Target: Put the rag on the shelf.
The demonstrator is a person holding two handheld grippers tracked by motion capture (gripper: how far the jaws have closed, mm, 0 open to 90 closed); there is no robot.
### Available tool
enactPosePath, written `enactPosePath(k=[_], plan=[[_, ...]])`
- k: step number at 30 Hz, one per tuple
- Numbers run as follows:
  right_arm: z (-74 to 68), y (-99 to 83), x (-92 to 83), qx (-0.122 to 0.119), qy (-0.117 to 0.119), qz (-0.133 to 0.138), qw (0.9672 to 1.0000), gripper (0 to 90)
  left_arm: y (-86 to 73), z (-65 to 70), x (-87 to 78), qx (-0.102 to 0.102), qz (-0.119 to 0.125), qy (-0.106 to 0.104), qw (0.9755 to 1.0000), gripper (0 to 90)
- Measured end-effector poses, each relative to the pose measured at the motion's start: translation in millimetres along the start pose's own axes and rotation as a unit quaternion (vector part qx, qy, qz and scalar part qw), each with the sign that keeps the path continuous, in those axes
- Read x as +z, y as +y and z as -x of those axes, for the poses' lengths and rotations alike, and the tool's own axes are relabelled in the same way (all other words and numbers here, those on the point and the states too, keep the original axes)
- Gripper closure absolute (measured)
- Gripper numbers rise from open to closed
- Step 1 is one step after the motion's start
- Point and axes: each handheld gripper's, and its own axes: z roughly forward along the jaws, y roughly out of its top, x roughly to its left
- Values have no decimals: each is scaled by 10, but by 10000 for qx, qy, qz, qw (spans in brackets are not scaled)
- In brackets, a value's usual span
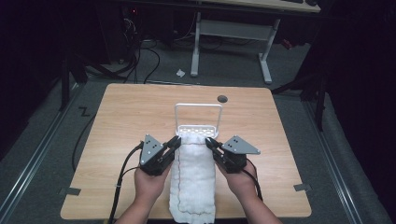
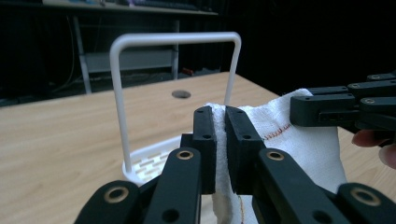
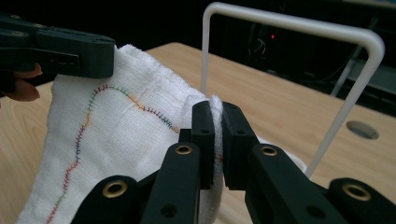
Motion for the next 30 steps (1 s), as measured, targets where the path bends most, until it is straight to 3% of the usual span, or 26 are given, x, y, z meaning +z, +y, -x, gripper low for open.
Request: enactPosePath(k=[7,20,26,30], plan=[[5,328,-137,-147,-71,431,9989,854,292,58,-42,192,307,5,9993,835],[103,709,-266,-167,-204,923,9954,854,711,78,-74,473,786,52,9958,838],[143,859,-307,-179,-229,1144,9930,855,839,77,-72,582,996,40,9933,839],[139,908,-302,-232,-259,1174,9925,855,869,66,-61,628,969,72,9933,840]])
